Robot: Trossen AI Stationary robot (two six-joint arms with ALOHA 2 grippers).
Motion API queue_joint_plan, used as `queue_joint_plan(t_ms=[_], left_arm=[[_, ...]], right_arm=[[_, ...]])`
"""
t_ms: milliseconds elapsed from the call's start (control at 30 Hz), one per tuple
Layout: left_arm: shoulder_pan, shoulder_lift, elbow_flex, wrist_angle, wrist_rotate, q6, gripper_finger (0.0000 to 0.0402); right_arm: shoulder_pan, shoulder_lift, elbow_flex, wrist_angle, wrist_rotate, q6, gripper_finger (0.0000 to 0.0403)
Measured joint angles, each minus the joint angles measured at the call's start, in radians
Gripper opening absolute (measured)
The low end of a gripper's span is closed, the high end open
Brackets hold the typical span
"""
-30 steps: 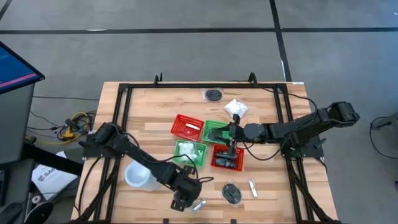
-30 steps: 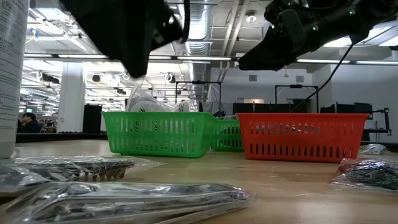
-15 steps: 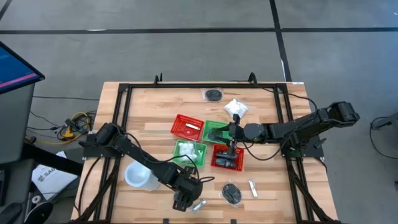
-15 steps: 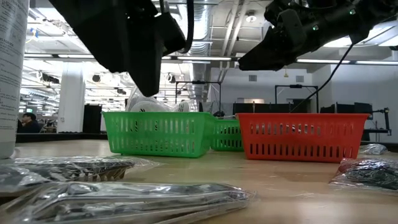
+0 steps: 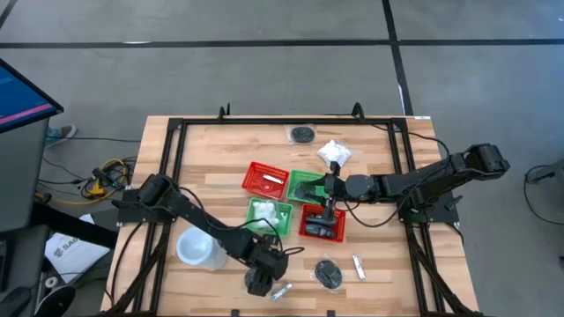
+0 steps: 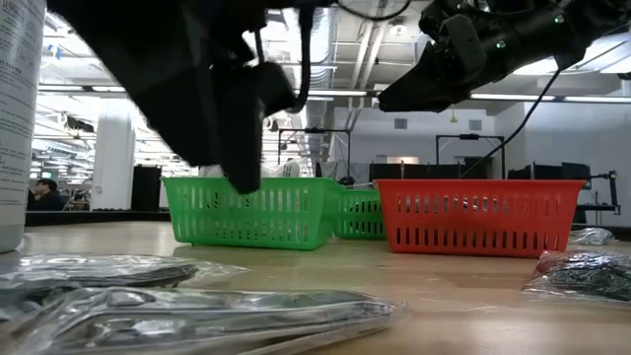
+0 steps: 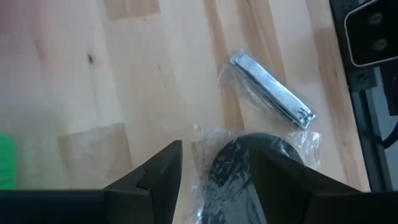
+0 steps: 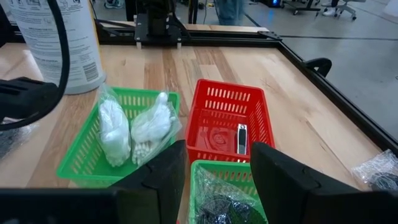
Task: Pick & Place Travel size toiletries
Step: Put the black hairbrush into the top right green bin
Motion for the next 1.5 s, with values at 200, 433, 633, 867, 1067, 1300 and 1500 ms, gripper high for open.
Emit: queue_joint_plan(t_ms=[200,433,633,867,1067,1300,1500], left_arm=[[0.0,0.001,-0.033,0.032,0.001,-0.021,0.0175],[0.001,0.001,-0.082,0.082,0.028,-0.04,0.0173],[0.0,0.001,-0.101,0.103,0.046,-0.041,0.0172],[-0.002,0.024,-0.101,0.11,0.071,-0.055,0.0172],[-0.002,0.043,-0.1,0.11,0.08,-0.055,0.0172],[-0.001,0.066,-0.096,0.112,0.08,-0.055,0.0166],[0.0,0.066,-0.098,0.119,0.084,-0.056,0.0091]], right_arm=[[0.0,0.0,0.0,0.0,0.0,0.0,0.0171],[0.0,0.0,0.0,0.0,0.0,0.0,0.0169],[0.0,0.0,0.0,0.0,0.0,0.0,0.0171],[0.0,0.0,0.0,0.0,0.0,0.0,0.0169],[0.0,0.0,0.0,-0.006,0.0,0.0,0.0171],[0.0,0.0,0.0,-0.008,0.0,0.0,0.0169],[0.0,0.0,0.0,-0.009,0.0,0.0,0.0166]])
